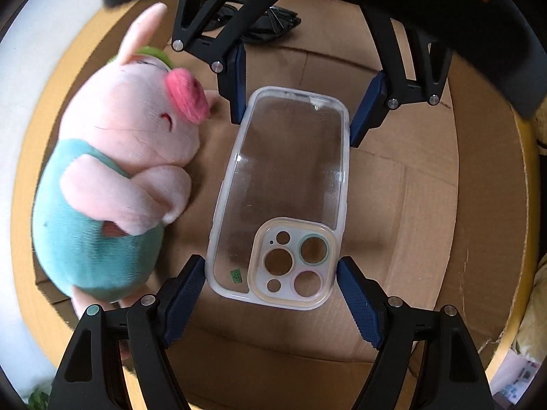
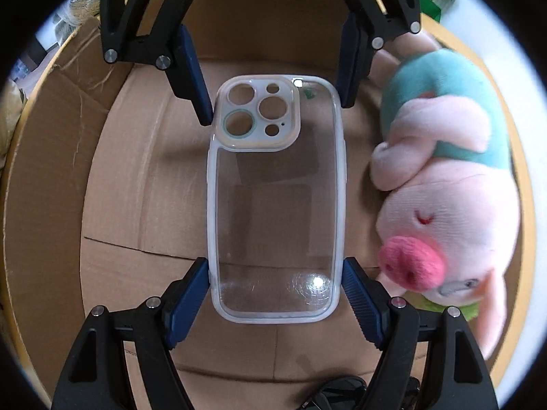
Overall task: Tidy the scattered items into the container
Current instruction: 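Open the right gripper to release the phone case into the box, then move the right gripper toward the pink pen on the table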
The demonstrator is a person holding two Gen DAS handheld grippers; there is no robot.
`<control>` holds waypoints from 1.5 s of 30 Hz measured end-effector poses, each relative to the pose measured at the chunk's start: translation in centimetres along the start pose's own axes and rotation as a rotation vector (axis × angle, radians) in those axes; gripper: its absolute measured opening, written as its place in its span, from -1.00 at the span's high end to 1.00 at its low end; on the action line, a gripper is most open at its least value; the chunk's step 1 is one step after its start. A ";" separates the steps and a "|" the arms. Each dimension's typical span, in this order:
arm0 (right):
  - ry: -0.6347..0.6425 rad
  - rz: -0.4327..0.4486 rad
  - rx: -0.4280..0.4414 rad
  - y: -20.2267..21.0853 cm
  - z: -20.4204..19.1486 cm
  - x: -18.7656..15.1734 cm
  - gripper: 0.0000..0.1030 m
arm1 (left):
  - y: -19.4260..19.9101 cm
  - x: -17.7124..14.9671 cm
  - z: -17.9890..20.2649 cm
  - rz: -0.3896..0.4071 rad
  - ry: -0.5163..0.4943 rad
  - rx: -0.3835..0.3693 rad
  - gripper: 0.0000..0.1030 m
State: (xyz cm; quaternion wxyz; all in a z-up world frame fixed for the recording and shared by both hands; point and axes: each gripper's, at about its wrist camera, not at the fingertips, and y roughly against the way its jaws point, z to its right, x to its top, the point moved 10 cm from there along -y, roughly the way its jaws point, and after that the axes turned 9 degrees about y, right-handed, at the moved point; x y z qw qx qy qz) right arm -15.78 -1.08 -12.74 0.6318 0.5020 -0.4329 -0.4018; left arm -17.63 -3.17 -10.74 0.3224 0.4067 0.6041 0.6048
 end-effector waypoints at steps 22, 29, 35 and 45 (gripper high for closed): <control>-0.333 0.344 -0.178 12.3 -4.0 1.6 -0.55 | 12.8 -3.4 3.9 0.439 0.306 0.124 -0.74; -0.807 0.443 -0.362 14.8 -6.4 -3.7 -0.55 | 16.3 -4.6 6.7 0.604 0.560 0.236 -0.78; -1.241 0.426 -0.459 13.3 -10.2 -8.1 -0.55 | 14.5 -5.4 8.6 0.708 0.941 0.252 -0.78; -1.280 0.393 -0.565 15.9 -16.5 -8.9 -0.55 | 12.5 -4.3 13.7 0.762 1.153 0.202 -0.89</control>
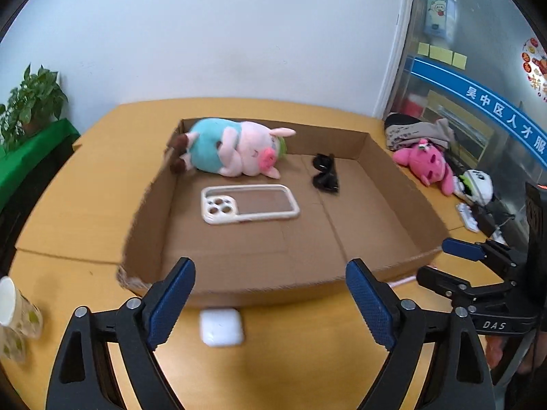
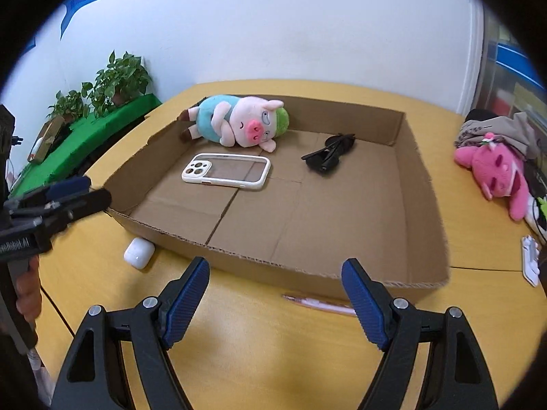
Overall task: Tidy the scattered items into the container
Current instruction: 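Move the right gripper toward the pink pen on the table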
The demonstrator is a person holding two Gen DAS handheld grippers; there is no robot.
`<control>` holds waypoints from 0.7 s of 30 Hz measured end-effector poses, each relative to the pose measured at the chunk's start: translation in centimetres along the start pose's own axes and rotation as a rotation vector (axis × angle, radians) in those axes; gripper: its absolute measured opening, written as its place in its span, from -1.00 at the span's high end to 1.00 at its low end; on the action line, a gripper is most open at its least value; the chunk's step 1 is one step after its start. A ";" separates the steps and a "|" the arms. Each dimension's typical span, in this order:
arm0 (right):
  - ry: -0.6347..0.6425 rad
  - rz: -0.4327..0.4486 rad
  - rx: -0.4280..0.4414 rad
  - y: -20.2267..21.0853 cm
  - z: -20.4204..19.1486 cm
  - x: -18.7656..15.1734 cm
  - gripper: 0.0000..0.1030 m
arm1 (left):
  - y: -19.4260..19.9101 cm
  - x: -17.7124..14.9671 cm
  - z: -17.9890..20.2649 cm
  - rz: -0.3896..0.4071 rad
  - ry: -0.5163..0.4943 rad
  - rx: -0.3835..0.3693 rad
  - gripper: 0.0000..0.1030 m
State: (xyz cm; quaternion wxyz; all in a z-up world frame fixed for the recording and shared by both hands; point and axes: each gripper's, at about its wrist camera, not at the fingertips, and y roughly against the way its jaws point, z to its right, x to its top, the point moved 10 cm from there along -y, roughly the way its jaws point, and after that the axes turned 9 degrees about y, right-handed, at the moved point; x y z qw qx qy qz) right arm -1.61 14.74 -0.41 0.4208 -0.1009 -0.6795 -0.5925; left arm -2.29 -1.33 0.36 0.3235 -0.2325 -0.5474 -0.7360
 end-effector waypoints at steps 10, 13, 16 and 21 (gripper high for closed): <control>0.003 0.031 -0.043 1.5 0.4 -0.3 -0.55 | 1.0 0.1 1.4 0.071 0.012 0.043 -0.90; -0.004 0.027 -0.042 1.2 0.6 -0.5 -0.55 | 0.6 0.0 1.4 0.062 0.009 0.048 -0.90; -0.007 0.024 -0.040 1.0 0.6 -0.6 -0.55 | 0.3 -0.3 1.4 0.051 0.021 0.035 -0.90; -0.002 0.017 -0.032 0.5 0.4 -0.7 -0.55 | -0.1 -0.6 1.2 0.041 0.018 0.042 -0.90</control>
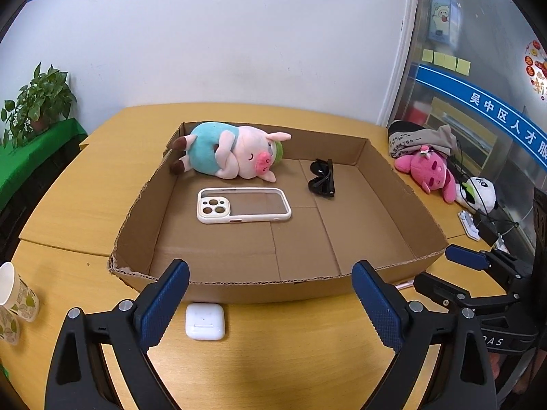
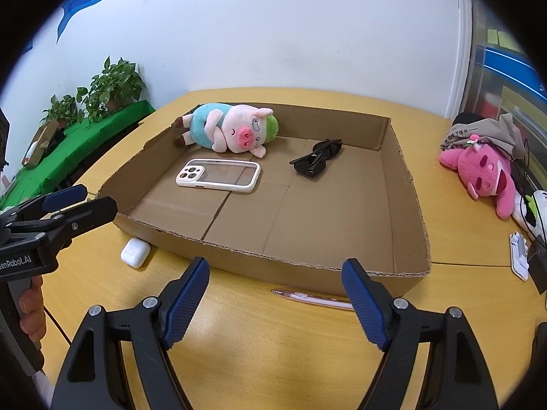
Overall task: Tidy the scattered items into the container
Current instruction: 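Move the right gripper toward the pink pen on the table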
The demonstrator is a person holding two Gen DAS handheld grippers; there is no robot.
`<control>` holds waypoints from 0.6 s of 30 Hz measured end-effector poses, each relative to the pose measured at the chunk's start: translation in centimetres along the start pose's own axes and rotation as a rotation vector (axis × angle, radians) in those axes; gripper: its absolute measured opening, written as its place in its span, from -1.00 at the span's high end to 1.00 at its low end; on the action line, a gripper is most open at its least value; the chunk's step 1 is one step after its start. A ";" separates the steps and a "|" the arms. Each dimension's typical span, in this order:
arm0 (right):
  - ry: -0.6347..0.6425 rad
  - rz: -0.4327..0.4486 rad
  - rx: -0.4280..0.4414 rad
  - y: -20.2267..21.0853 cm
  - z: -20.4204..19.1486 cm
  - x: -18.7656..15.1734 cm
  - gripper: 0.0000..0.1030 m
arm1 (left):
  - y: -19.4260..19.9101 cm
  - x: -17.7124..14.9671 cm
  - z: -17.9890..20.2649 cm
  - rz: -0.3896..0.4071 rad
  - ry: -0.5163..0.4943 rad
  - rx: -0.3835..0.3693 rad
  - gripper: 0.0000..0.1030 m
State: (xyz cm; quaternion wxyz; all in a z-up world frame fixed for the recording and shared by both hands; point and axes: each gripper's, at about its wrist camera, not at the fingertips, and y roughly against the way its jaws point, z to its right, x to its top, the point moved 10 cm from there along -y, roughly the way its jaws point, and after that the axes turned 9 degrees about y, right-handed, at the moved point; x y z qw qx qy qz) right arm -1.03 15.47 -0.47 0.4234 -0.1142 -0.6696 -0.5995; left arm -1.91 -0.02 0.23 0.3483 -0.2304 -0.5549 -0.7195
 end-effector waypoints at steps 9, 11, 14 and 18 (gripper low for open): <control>-0.002 -0.007 0.007 -0.4 0.0 -0.1 -0.55 | -0.6 -0.5 -0.6 -0.021 0.008 0.007 -0.90; -0.002 -0.009 0.011 -0.5 0.1 -0.2 -0.55 | -0.7 -0.7 -0.6 -0.025 0.008 0.007 -0.90; 0.002 -0.011 0.027 -0.6 0.2 -0.5 -0.55 | -0.7 -0.9 -0.4 -0.030 0.005 0.002 -0.90; 0.012 -0.012 0.070 -0.7 1.6 -1.9 -0.55 | -0.8 -1.5 -0.7 -0.043 0.009 0.001 -0.90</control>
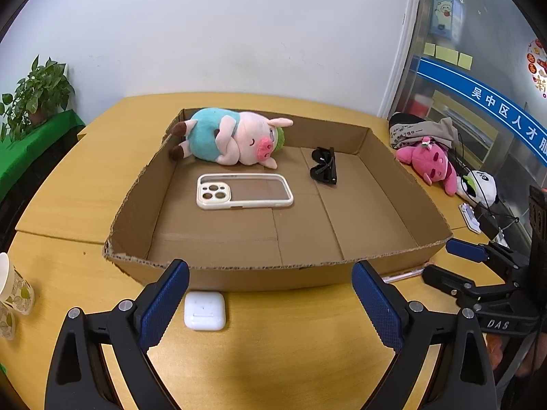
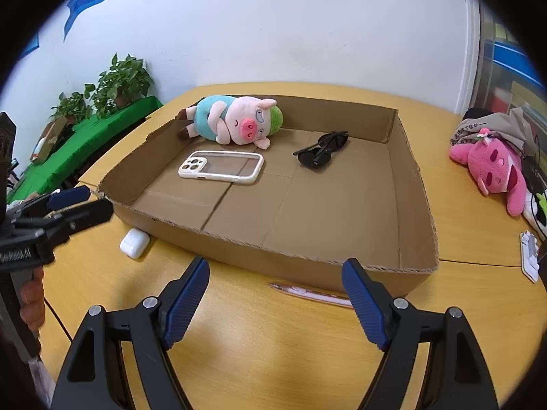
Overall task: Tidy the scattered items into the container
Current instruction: 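Move the right gripper toward the pink pen on the table, then close the right gripper on the pink pen's charm end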
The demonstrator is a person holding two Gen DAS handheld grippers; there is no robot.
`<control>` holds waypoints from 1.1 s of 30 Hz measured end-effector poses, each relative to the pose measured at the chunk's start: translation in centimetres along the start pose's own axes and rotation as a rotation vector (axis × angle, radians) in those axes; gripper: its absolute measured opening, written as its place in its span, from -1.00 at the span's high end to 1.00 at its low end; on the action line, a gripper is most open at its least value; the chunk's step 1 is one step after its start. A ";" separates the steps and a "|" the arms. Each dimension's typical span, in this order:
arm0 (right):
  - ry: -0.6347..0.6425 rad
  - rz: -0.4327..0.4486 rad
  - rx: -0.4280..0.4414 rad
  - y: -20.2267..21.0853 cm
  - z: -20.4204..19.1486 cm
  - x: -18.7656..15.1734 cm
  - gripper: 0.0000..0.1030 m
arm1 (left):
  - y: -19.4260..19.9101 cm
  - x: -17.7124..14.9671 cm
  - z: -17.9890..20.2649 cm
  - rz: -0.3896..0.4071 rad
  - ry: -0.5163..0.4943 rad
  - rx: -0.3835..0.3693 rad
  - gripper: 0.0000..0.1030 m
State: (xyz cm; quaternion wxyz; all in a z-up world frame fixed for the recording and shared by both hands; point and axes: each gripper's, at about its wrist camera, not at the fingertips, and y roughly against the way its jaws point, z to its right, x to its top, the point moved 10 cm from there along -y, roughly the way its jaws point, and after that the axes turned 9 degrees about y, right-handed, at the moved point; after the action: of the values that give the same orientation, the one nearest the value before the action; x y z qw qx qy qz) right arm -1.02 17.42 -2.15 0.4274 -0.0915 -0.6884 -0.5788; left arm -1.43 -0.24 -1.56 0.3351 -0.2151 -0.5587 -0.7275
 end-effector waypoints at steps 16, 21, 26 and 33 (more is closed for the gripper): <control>0.100 -0.169 0.086 -5.9 8.9 -7.7 -0.55 | -1.1 -4.8 1.1 -0.100 -0.006 -0.044 -0.90; 0.148 -0.181 0.161 -5.8 6.0 -8.2 -0.54 | -1.1 -5.5 0.8 -0.111 0.002 -0.039 -0.90; 0.184 -0.179 0.265 -3.3 1.7 -9.8 -0.54 | -1.7 -6.1 0.2 -0.139 0.025 -0.048 -0.90; 0.215 -0.208 0.182 -4.2 0.5 -9.4 -0.32 | -3.2 -7.9 2.1 -0.234 0.057 -0.148 -0.90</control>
State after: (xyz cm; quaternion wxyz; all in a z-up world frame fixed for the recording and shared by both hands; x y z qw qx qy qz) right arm 1.95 20.01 -11.73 0.4429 0.0815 -0.6941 -0.5616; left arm 1.48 4.18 -8.51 0.2471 -0.1518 -0.5150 -0.8066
